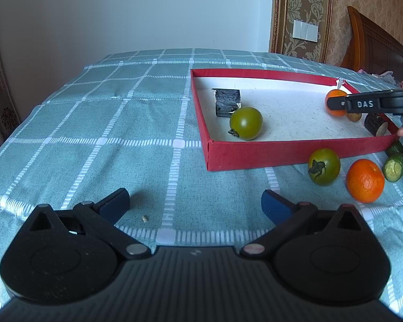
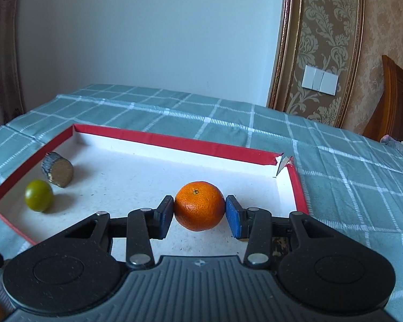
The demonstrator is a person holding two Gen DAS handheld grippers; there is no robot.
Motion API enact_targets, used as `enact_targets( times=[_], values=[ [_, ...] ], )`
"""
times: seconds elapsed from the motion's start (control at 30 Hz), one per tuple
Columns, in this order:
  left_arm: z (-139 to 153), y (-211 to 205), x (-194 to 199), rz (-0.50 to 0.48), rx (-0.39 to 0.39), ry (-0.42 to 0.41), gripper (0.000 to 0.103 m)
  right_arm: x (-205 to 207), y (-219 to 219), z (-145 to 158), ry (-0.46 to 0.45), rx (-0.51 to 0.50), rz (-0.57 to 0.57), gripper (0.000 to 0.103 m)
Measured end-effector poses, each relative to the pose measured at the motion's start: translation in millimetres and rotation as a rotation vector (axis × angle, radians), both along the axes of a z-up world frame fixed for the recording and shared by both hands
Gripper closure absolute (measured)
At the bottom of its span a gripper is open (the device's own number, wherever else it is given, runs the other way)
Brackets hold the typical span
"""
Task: Organize fruits
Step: 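Carry the mandarin into the tray and open the right gripper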
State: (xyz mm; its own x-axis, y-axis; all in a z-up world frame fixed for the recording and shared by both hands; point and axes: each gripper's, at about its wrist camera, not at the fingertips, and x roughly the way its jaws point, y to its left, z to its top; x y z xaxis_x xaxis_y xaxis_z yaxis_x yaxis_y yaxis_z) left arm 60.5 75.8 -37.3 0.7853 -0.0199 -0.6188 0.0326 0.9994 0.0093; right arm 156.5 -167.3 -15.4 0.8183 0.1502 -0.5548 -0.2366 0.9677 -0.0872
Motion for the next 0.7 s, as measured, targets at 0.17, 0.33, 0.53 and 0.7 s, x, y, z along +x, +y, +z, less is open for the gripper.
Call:
enact_targets(
  times=[0.17,0.33,0.53,0.7],
  values=[
    [0.0,-0.3,0.0,0.000,0.000,0.000,0.000,6.2,1.7,-5.7,0.014,0.000,-0.001,0.062],
    [0.1,-0.2,0.0,0.000,0.000,0.000,0.000,5.9,1.1,-5.1,0.017,0.002,0.001,0.062],
    [0.3,-0.3,0.0,0.000,0.000,0.000,0.000,5.1,1.6,-3.4,0.027,0.001,-0.003,0.061],
    [0.3,-0.2,-0.1,0.000,0.000,0.000,0.000,0.6,-0.5,0.9,0.027,0.002,-0.007,0.061]
  ],
)
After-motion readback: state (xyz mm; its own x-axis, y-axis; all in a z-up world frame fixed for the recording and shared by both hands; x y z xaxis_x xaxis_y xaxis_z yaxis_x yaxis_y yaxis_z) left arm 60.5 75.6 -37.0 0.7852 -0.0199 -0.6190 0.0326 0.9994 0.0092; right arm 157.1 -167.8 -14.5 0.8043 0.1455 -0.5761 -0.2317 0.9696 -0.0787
